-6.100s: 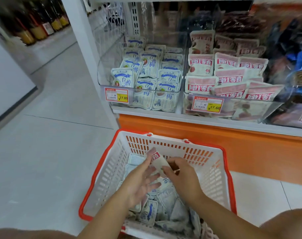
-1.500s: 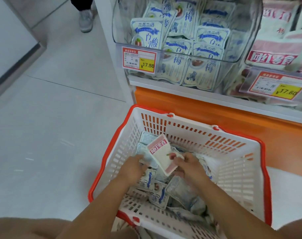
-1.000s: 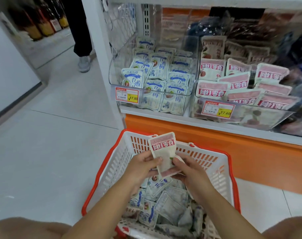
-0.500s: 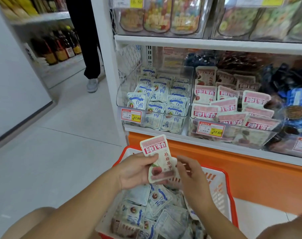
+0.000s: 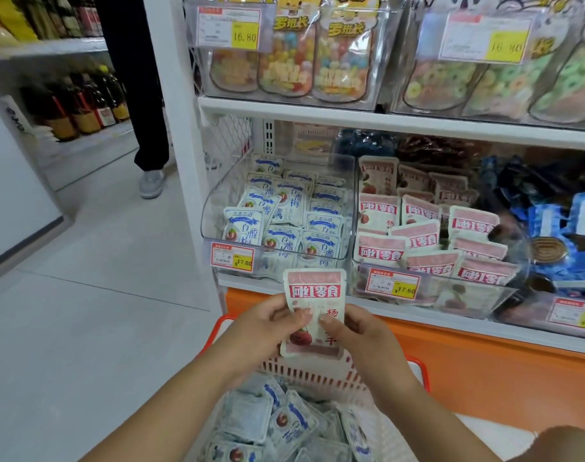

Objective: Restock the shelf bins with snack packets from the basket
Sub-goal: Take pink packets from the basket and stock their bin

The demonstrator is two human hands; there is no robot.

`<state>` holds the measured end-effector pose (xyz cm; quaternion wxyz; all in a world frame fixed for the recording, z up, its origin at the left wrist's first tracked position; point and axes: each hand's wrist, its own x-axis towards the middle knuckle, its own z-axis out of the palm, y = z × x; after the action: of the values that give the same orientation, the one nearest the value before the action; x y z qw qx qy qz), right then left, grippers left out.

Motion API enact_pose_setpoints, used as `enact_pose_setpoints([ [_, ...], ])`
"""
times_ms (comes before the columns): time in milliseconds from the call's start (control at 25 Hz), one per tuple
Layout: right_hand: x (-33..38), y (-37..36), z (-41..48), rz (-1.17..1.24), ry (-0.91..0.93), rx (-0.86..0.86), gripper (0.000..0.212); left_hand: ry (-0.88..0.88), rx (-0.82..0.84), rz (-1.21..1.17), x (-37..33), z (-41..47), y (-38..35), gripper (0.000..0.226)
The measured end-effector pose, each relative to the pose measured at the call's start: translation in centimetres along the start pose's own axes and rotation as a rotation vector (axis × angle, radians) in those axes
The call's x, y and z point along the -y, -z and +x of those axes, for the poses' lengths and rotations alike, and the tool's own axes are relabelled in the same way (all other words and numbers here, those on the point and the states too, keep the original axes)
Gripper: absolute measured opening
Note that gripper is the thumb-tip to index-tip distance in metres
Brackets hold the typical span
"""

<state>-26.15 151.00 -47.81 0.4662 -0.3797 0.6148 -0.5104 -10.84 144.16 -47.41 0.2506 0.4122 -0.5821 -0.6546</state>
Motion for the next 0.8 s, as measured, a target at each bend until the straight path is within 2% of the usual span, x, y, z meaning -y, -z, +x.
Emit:
enact_pose_setpoints([
  [160, 3.6, 3.2, 0.5, -0.055, 0.131, -0.031, 0.017, -0.195, -0.035, 0.268, -4.6, 1.9, -2.6, 0.015],
  [240, 6.1, 6.3, 1.9, -0.055, 0.158, -0.081, 0.015, -0.284, -0.044, 0.314, -7.1, 4.0, -4.1, 0.021],
  [320, 8.6, 10.1, 4.4, -0.033, 0.143, -0.189, 0.010, -0.367, -0.130, 0.403, -9.2, 6.6, -5.0, 0.029],
  [480, 11.7, 16.5, 11.3, -0.005, 0.108, -0.369, 0.005, -0.497, -0.219, 0.831, -11.4, 13.0, -5.3, 0.034],
  [560, 12.5, 17.6, 15.1, 0.016, 0.116, -0.388, 0.008, -0.502, -0.199, 1.052, -12.1, 16.0, -5.8, 0.037],
  [680, 13.4, 18.0, 20.5, -0.010, 0.154, -0.299, 0.020, -0.369, -0.153, 1.398, -13.5, 19.6, -7.4, 0.032],
  [800, 13.7, 18.0, 24.7, -0.131, 0.143, -0.241, 0.028, -0.253, -0.087, 1.521, -13.7, 22.9, -7.7, 0.023],
])
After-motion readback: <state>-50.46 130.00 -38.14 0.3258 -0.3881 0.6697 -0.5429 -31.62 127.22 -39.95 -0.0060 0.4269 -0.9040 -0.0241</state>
